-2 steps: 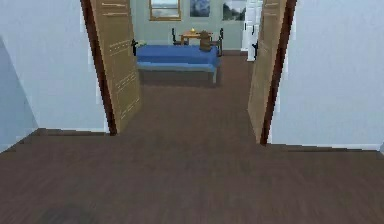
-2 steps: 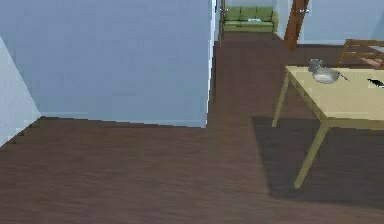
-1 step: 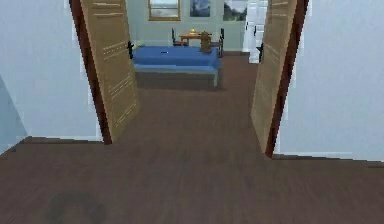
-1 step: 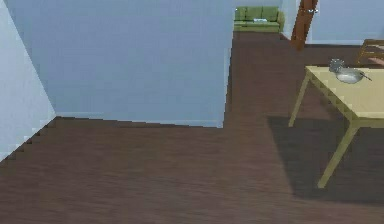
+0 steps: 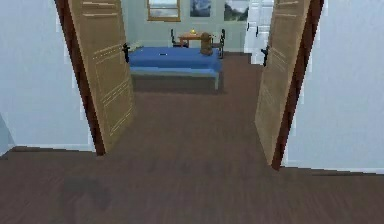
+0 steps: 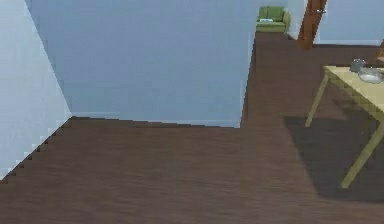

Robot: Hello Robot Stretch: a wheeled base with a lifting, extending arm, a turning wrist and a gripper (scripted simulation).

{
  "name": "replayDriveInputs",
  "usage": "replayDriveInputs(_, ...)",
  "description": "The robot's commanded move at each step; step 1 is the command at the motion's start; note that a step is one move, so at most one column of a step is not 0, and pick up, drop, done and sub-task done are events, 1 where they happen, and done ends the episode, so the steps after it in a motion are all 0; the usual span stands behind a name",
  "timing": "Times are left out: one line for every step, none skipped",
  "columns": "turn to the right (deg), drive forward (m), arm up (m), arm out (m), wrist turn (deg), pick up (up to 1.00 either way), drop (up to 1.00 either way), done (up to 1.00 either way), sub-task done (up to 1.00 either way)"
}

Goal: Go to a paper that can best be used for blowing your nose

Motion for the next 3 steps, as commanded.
replayDriveInputs(3.0, 0.00, 0.00, 0.00, 0.0, 0.00, 0.00, 0.00, 0.00)
replayDriveInputs(0.0, 1.00, 0.00, 0.00, 0.0, 0.00, 0.00, 0.00, 0.00)
replayDriveInputs(0.0, 1.00, 0.00, 0.00, 0.0, 0.00, 0.00, 0.00, 0.00)
